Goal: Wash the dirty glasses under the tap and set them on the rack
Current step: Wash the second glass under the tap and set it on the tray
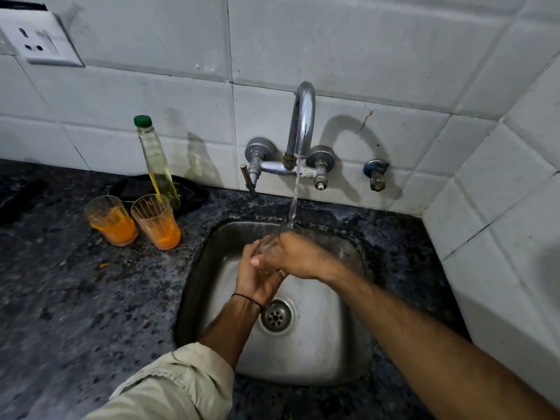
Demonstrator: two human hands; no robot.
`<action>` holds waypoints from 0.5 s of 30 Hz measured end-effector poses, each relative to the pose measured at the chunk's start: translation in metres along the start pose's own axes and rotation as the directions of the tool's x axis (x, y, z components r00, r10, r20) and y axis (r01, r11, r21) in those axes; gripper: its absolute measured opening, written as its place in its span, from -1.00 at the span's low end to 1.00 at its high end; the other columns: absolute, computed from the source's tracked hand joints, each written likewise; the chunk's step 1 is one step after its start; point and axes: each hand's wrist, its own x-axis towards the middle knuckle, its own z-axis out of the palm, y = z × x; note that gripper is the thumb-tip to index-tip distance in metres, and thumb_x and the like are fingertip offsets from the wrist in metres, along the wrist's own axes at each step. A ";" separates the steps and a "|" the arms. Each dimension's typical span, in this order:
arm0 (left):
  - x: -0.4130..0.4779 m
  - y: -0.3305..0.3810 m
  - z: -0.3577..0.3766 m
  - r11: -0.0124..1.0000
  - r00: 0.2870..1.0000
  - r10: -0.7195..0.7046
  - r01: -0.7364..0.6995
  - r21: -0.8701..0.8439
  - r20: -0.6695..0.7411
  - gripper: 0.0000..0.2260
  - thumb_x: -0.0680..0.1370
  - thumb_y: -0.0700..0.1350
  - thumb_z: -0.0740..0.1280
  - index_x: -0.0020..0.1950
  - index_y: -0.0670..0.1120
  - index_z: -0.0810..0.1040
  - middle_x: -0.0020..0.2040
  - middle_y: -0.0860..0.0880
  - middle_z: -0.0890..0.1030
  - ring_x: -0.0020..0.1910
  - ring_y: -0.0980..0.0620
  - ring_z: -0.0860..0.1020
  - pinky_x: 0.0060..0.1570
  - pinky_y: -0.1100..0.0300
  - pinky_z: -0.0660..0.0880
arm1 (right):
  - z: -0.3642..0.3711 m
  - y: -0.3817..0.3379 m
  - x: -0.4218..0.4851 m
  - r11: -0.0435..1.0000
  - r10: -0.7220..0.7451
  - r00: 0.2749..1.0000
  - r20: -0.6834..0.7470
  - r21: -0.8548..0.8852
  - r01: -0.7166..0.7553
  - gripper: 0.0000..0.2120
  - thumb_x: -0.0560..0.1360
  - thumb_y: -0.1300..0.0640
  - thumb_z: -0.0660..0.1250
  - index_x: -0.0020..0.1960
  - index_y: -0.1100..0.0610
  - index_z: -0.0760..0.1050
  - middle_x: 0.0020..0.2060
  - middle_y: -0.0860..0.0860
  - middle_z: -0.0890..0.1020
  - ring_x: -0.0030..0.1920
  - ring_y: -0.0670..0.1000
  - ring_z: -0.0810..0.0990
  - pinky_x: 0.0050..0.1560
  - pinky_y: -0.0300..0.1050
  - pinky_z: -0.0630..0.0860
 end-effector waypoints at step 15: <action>-0.002 -0.003 0.000 0.994 0.994 -0.093 0.096 0.049 -0.061 -0.73 0.62 -0.06 0.14 0.01 -0.17 0.58 -0.12 -0.17 0.62 -0.11 -0.06 0.58 -0.06 0.06 0.49 | 0.015 0.012 -0.002 0.992 0.049 0.996 -0.072 -0.111 -0.056 -0.74 0.54 -0.16 0.32 -0.16 0.00 0.60 -0.20 -0.06 0.67 -0.15 -0.04 0.65 -0.05 -0.05 0.59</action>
